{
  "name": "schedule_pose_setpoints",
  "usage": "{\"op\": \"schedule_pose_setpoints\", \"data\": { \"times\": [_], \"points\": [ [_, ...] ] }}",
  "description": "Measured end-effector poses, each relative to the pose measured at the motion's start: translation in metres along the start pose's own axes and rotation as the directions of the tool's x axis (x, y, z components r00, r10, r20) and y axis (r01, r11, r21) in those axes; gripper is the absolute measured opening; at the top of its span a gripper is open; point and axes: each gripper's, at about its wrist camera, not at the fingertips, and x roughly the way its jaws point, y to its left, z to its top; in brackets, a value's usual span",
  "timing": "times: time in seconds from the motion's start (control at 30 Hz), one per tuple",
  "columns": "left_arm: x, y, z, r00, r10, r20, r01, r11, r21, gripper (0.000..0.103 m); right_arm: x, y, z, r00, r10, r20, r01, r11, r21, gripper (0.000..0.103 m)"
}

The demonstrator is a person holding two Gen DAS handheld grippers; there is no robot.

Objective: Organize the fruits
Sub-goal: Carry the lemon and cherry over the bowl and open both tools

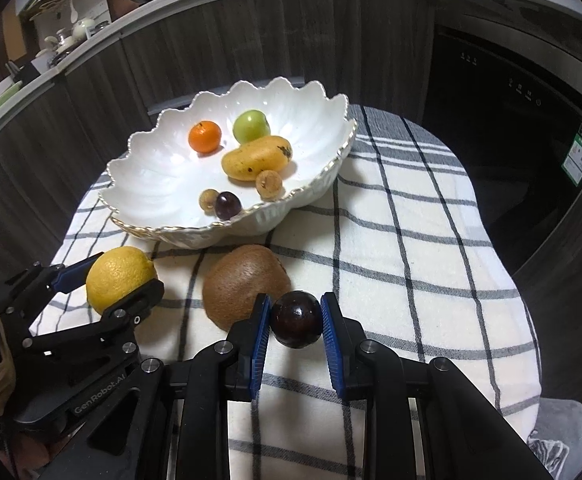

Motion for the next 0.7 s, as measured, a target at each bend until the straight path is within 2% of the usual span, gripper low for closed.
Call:
{"op": "schedule_pose_setpoints", "data": {
  "times": [0.7],
  "points": [
    [-0.041, 0.024, 0.024, 0.997, 0.018, 0.07, -0.014, 0.998, -0.058, 0.058, -0.026, 0.019, 0.022, 0.998, 0.02, 0.065, -0.017, 0.999, -0.039, 0.027]
  ]
}}
